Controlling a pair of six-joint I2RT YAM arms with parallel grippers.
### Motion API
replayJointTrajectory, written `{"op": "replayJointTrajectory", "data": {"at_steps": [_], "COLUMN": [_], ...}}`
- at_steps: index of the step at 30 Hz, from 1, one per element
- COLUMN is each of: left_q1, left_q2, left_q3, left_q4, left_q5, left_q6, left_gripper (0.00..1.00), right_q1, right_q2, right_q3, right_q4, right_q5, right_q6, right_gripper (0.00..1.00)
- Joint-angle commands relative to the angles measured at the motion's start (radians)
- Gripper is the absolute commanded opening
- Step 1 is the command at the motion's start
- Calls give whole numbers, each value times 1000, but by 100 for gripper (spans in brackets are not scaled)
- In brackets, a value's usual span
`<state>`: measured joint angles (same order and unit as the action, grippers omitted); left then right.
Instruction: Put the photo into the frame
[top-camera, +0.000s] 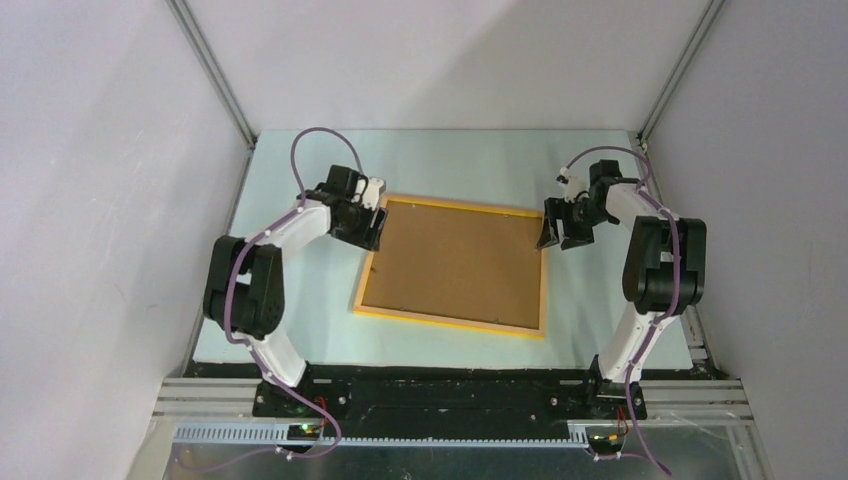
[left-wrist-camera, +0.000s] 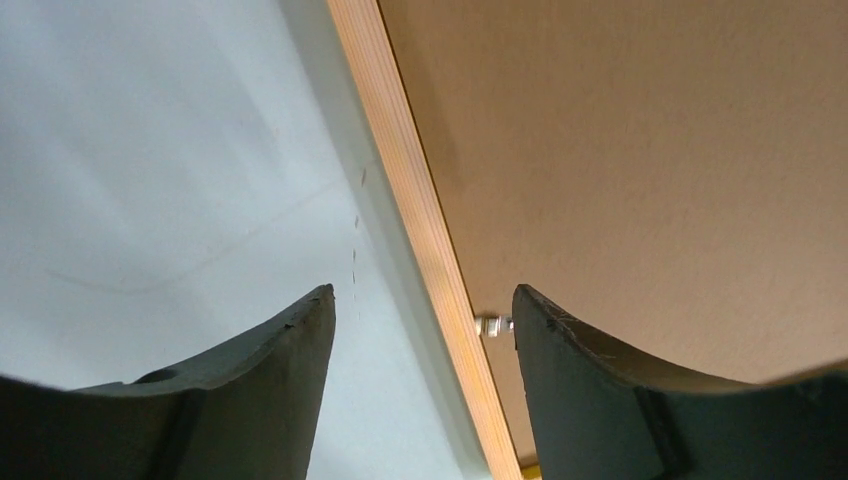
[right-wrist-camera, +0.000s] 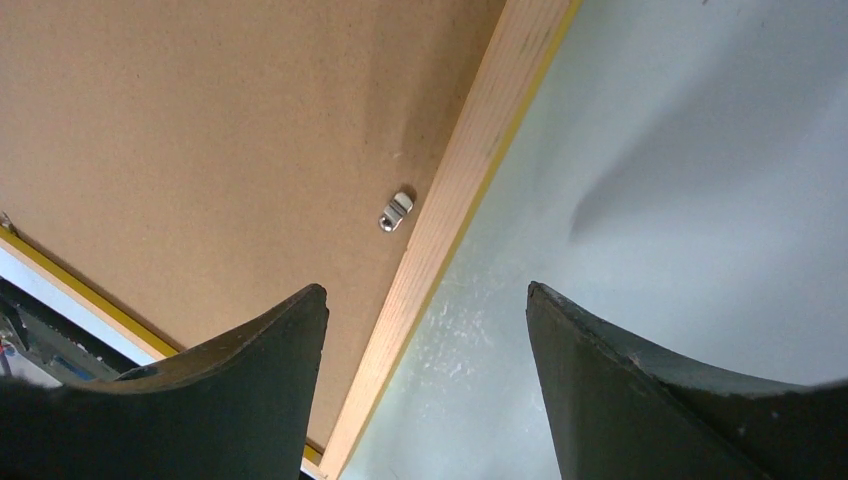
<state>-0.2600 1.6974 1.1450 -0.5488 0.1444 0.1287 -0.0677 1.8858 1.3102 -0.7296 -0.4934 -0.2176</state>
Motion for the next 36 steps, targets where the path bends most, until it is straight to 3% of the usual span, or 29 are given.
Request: {"op": "replayJointTrajectory", "data": {"at_steps": [1, 13, 26, 36], "left_q1": [18, 25, 25, 26], "left_q2": [68, 213, 251, 267], "left_q3": [78, 232, 231, 219], "left_q4": [-2, -3, -1, -1], "left_q5": [63, 73, 109, 115], "left_q6": [-58, -120, -157, -169], "left_gripper": [70, 49, 30, 22], "right_q1": [-3, -3, -1, 1], "right_q2": [-73, -68, -28, -4], "right_q3": [-27, -49, -65, -65], "right_q4": [25, 57, 92, 111], "right_q5": [23, 2, 15, 3], "right_q6": [-9, 22, 67, 82], "right_gripper": [77, 77, 76, 76]}}
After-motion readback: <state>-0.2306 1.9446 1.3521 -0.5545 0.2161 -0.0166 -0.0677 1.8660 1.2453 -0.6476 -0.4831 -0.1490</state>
